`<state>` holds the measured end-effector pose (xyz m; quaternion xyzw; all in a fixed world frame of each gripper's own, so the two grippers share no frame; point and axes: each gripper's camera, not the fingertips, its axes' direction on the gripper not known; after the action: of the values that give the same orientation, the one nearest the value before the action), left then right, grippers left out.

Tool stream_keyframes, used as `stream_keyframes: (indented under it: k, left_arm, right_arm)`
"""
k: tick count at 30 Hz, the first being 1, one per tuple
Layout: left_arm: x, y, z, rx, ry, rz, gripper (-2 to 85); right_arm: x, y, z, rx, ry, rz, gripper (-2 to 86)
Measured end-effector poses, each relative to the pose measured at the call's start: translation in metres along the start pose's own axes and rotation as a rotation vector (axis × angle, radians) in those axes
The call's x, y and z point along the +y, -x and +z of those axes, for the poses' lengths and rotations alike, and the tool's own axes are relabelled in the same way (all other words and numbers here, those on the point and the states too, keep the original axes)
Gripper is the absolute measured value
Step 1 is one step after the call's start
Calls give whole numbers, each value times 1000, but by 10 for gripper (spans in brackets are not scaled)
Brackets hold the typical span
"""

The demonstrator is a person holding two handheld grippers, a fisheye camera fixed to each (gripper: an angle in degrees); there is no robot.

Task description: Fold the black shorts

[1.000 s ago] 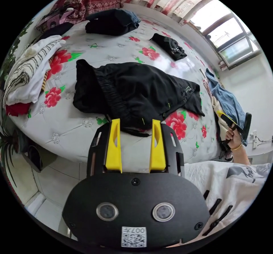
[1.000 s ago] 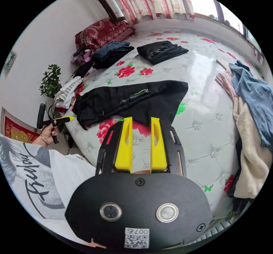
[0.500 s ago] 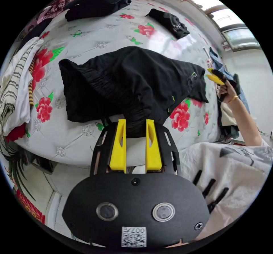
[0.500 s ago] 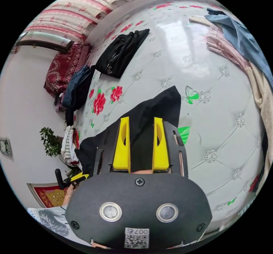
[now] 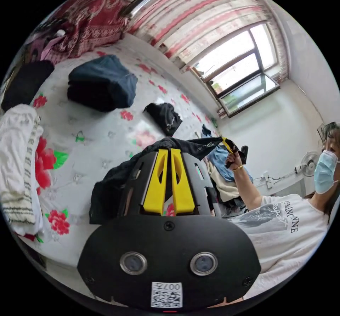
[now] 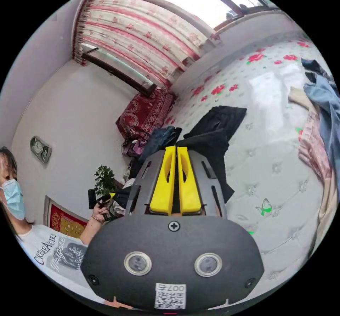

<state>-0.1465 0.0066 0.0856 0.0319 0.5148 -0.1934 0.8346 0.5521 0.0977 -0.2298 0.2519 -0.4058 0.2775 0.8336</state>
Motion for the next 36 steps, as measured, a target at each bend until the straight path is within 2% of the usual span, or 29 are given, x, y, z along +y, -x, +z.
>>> stream_keyframes:
  k: [4, 6, 9, 13, 17, 18, 20, 22, 28, 31, 33, 36]
  left_arm:
    - [-27, -94, -44, 0, -99, 228, -9]
    - [-13, -124, -66, 14, -125, 298, -9]
    - [36, -141, -96, 7, -111, 317, -9]
    - [130, -96, -78, -45, 119, 113, -7]
    - [237, -20, 1, -217, 432, -197, 3]
    - [250, -11, 10, -235, 461, -233, 6]
    - [283, 4, 21, -264, 485, -306, 33]
    - [287, -2, 5, -265, 448, -294, 52]
    - [242, -15, -57, -375, 312, -229, 53]
    - [204, -15, -45, -357, 273, -195, 56]
    - [180, -16, -22, -360, 289, -160, 60]
    - [145, -15, 21, -370, 308, -103, 62]
  right_arm:
    - [3, 63, -99, 54, -138, -159, -3]
    - [32, 83, -156, 81, -205, -209, -3]
    - [90, 80, -195, 114, -168, -190, -2]
    - [190, 29, -176, 172, 75, -13, -1]
    - [342, -57, -121, 293, 376, 368, 4]
    - [376, -77, -110, 318, 469, 470, 6]
    - [401, -92, -106, 310, 544, 531, 12]
    - [395, -94, -116, 282, 534, 506, 19]
    - [296, -82, -128, 412, 339, 223, 43]
    - [250, -92, -73, 349, 328, 156, 55]
    - [221, -103, -8, 361, 369, 104, 63]
    - [202, -132, 74, 350, 431, 151, 73]
